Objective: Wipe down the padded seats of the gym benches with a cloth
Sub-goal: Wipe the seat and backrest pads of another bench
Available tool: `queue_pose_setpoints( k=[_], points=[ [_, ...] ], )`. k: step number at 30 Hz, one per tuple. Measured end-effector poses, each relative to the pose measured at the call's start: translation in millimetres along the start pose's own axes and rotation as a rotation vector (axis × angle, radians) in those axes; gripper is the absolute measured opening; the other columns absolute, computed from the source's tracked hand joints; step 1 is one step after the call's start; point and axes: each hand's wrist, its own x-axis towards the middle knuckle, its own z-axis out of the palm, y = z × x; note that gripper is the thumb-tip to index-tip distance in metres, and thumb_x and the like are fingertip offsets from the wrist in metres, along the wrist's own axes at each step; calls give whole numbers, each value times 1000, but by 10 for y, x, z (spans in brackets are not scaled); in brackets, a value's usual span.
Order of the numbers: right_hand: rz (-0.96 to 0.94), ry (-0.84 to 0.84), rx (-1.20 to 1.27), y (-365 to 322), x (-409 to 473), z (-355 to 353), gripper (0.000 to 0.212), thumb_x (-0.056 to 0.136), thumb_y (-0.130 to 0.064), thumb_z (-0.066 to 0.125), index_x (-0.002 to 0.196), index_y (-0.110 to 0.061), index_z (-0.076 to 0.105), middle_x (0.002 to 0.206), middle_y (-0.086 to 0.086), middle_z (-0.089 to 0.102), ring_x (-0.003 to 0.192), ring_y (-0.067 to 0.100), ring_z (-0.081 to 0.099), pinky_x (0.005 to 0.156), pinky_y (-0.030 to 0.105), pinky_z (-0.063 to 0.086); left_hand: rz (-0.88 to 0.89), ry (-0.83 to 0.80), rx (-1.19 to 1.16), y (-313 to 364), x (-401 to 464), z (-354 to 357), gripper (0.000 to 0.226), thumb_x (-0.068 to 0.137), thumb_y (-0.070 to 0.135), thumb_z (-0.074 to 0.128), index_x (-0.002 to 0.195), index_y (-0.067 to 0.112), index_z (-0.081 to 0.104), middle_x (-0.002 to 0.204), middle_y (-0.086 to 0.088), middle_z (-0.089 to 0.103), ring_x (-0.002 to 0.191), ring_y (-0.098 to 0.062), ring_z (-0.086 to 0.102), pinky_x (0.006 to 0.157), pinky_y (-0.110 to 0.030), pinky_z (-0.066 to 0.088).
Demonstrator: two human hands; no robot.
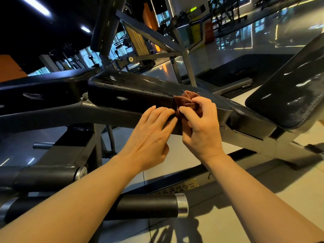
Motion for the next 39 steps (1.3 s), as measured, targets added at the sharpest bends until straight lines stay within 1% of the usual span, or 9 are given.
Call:
queue_pose_setpoints(
  k=[4, 9, 14, 17, 22, 27, 31, 36, 39],
  points=[
    [60, 8, -57, 203, -86, -54, 34, 79, -12, 70, 112, -12, 61, 122, 22, 51, 110, 33, 46, 85, 25, 37, 0, 21, 16, 5, 6, 15, 72, 65, 23, 77, 132, 5, 55, 136, -18, 49, 129, -33, 37, 112, -47, 26],
    [229, 94, -40, 19, -136, 60, 35, 84, -11, 65, 116, -19, 53, 121, 20, 48, 107, 33, 46, 81, 39, 49, -54, 38, 12, -11, -8, -4, 67, 66, 21, 74, 129, 4, 56, 134, -18, 52, 126, -34, 42, 110, -45, 28],
    [-33, -20, 49, -314, 93, 156, 53, 76, -9, 73, 126, -13, 55, 127, 21, 50, 112, 34, 48, 89, 36, 48, -221, 171, -81, -71, -20, -89, 41, 73, 17, 67, 112, 3, 60, 117, -15, 58, 111, -29, 51, 99, -38, 41],
    [-84, -44, 46, -358, 222, 180, 47, 80, -9, 72, 125, -13, 59, 129, 18, 53, 111, 36, 49, 86, 36, 49, -307, 227, -79, -120, -22, -101, 37, 73, 17, 68, 107, 4, 59, 113, -15, 57, 105, -28, 49, 92, -35, 41],
    [-157, -65, -39, -201, 256, 85, 33, 83, -16, 58, 115, -11, 65, 122, 19, 57, 104, 36, 52, 71, 35, 52, -228, 193, -99, -88, -22, -66, 42, 74, 15, 67, 113, 2, 60, 115, -16, 57, 108, -29, 50, 95, -36, 41],
    [-134, -72, -121, 54, 154, -14, 29, 80, -11, 69, 108, -8, 66, 115, 21, 58, 96, 36, 54, 66, 34, 51, -64, 34, -42, 5, 1, -26, 58, 73, 15, 64, 128, -1, 56, 130, -20, 53, 122, -34, 47, 106, -43, 38],
    [-101, -62, -156, 217, 91, -119, 32, 85, -27, 47, 103, -8, 64, 112, 23, 58, 94, 38, 55, 63, 34, 50, -39, -26, -10, 23, 0, -26, 66, 69, 18, 72, 131, 2, 55, 135, -20, 51, 126, -35, 45, 107, -45, 37],
    [45, -34, -147, 237, -27, -153, 35, 85, -31, 44, 106, -9, 63, 114, 24, 56, 98, 40, 54, 71, 32, 44, -40, -21, -15, 27, 0, -35, 67, 67, 18, 76, 129, 3, 57, 135, -19, 52, 125, -36, 47, 106, -46, 38],
    [24, -28, -83, 34, 46, -102, 25, 87, -19, 57, 108, -10, 64, 116, 20, 56, 104, 35, 53, 80, 30, 42, -43, -15, -36, 19, -6, -50, 64, 68, 18, 75, 128, 3, 58, 134, -19, 52, 125, -35, 47, 107, -47, 39]
  ],
)
